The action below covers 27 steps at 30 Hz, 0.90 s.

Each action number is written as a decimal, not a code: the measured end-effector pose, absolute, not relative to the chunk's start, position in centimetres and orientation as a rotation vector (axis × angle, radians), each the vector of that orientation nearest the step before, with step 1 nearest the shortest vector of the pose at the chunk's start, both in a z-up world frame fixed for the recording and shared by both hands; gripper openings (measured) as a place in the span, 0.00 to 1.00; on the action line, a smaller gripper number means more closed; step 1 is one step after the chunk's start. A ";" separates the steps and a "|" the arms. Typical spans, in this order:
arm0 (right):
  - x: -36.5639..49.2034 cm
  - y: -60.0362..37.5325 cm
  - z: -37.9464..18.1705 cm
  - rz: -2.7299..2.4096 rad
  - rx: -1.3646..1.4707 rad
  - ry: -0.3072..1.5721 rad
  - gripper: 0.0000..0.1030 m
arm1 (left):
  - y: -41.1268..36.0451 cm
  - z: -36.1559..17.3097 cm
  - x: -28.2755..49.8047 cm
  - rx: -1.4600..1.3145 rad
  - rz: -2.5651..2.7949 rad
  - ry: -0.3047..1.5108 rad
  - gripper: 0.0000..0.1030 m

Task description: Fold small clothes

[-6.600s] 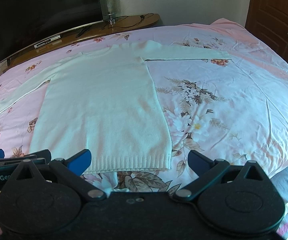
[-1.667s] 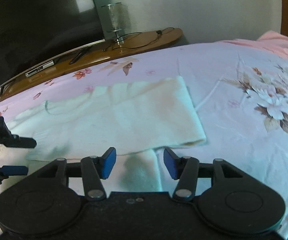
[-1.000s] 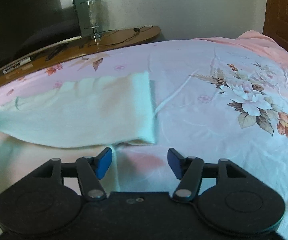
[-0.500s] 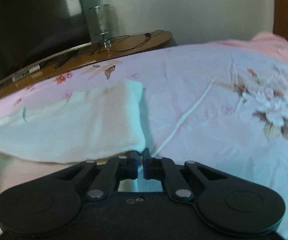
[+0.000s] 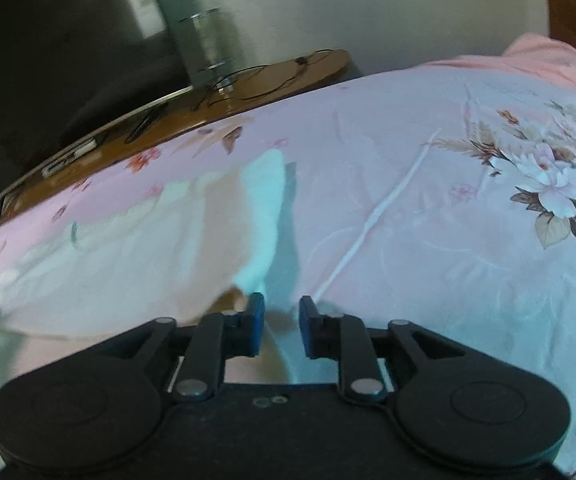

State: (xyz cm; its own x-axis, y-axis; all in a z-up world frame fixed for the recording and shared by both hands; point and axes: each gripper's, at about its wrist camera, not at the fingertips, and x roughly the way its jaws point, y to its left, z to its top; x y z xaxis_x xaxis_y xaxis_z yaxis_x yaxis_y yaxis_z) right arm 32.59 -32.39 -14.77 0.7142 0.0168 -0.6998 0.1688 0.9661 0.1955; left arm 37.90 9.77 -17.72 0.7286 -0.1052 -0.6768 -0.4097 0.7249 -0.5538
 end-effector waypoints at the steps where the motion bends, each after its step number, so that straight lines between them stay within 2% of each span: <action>1: 32.7 -32.2 -14.8 -0.069 0.254 0.782 0.23 | 9.9 -18.1 37.9 -0.758 0.188 0.763 0.04; 4: 32.8 -31.0 -14.5 -0.051 0.200 0.763 0.30 | 10.0 -18.4 37.9 -0.749 0.188 0.771 0.04; 5: 33.0 -30.6 -14.5 -0.069 0.160 0.750 0.29 | 10.0 -18.4 37.9 -0.745 0.187 0.769 0.04; 7: 34.1 -30.4 -14.9 -0.095 0.131 0.757 0.18 | 10.1 -18.3 38.0 -0.752 0.184 0.768 0.04; 10: 34.9 -30.5 -15.4 -0.114 0.097 0.765 0.10 | 10.2 -18.6 38.0 -0.745 0.186 0.772 0.04; 21: 33.6 -32.7 -15.4 -0.223 0.164 0.787 0.08 | 9.8 -17.3 37.4 -0.621 0.152 0.800 0.05; 26: 32.2 -34.0 -12.6 -0.164 0.264 0.743 0.21 | 11.1 -15.6 35.4 -0.578 0.154 0.761 0.05; 27: 32.8 -34.0 -12.2 -0.143 0.277 0.741 0.29 | 11.3 -15.1 35.2 -0.576 0.155 0.742 0.05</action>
State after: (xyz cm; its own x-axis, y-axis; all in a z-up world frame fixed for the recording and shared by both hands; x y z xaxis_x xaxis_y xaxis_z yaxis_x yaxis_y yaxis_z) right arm 32.78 -33.99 -12.17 0.7301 -0.0305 -0.6826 0.2252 0.9540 0.1981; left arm 35.24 11.26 -15.12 0.7336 -0.0656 -0.6764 -0.3303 0.8354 -0.4393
